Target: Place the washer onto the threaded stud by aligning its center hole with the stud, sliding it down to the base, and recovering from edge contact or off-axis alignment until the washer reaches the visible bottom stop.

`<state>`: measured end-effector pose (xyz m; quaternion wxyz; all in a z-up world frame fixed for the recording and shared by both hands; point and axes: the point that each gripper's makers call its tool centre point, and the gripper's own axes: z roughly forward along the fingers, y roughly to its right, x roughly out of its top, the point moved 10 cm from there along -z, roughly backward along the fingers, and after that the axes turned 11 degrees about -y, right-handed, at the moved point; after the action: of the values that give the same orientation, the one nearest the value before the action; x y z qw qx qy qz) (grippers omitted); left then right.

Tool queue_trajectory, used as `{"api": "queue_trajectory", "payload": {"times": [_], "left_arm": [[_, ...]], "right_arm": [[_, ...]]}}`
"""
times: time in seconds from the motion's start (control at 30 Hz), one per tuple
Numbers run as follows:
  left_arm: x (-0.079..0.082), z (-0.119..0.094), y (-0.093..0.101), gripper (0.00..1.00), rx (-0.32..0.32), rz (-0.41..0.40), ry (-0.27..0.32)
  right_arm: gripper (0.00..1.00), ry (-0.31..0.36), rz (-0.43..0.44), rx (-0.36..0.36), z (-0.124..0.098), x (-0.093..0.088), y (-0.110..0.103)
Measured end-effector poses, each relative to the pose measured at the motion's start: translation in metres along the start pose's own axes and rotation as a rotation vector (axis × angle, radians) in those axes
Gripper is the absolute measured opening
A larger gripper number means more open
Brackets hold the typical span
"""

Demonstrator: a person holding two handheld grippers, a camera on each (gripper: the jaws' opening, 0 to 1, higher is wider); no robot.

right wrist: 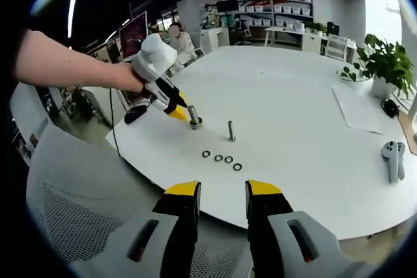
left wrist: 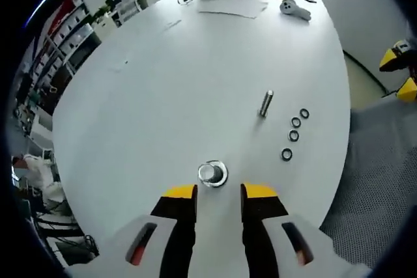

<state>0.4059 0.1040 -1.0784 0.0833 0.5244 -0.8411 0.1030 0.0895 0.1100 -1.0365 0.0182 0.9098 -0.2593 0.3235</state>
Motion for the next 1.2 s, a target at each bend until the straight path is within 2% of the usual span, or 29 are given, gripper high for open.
{"api": "queue_trajectory", "payload": {"times": [0.13,0.2,0.27,0.3,0.37,0.53,0.7,0.77,0.87,1.1,1.2], "left_arm": [[-0.015,-0.011,0.006,0.24,-0.002,-0.054,0.045],[-0.028,-0.009,0.005,0.24,-0.008,-0.065,0.038],[-0.035,-0.012,0.008,0.24,-0.011,-0.088,0.057],[-0.036,-0.016,0.014,0.24,-0.020,-0.127,0.090],[-0.050,-0.021,0.011,0.24,-0.030,-0.184,0.135],[-0.070,-0.034,0.024,0.24,-0.024,-0.232,0.198],[-0.083,-0.051,0.036,0.24,-0.013,-0.282,0.263],[-0.091,-0.054,0.035,0.24,-0.008,-0.288,0.285],[-0.097,-0.074,0.046,0.25,0.012,-0.287,0.338],[-0.116,-0.092,0.047,0.25,0.000,-0.343,0.410],[-0.116,-0.101,0.054,0.25,-0.021,-0.357,0.448]], "right_arm": [[0.30,-0.008,-0.011,0.006,0.000,0.000,-0.001],[0.30,-0.008,-0.012,0.008,-0.002,0.000,-0.002],[0.30,-0.012,-0.014,0.012,0.001,0.000,-0.001],[0.30,-0.014,-0.020,0.013,0.000,0.000,-0.002],[0.30,-0.015,-0.020,0.014,-0.001,0.000,-0.003],[0.30,-0.023,-0.028,0.015,0.000,-0.001,-0.003],[0.30,-0.027,-0.028,0.010,-0.001,-0.001,-0.002],[0.30,-0.028,-0.027,0.011,-0.002,-0.001,-0.002],[0.30,-0.042,-0.035,0.008,-0.002,-0.001,-0.003],[0.31,-0.057,-0.035,-0.010,0.000,-0.003,-0.003],[0.31,-0.065,-0.032,-0.014,0.000,-0.004,-0.002]]}}
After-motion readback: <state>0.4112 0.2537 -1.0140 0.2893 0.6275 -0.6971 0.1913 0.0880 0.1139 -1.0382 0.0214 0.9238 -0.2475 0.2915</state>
